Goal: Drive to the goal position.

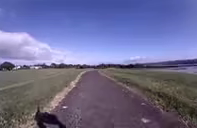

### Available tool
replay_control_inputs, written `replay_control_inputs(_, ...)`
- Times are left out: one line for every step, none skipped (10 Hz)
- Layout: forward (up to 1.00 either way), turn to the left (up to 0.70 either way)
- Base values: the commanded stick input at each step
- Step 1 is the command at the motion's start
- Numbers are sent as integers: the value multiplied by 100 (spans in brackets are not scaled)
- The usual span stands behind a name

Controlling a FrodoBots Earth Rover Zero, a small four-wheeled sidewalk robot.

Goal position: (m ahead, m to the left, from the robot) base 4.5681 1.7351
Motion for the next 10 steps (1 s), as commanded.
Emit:
replay_control_inputs(70,10)
replay_control_inputs(70,14)
replay_control_inputs(70,14)
replay_control_inputs(70,14)
replay_control_inputs(70,14)
replay_control_inputs(70,14)
replay_control_inputs(70,11)
replay_control_inputs(70,9)
replay_control_inputs(70,1)
replay_control_inputs(70,1)
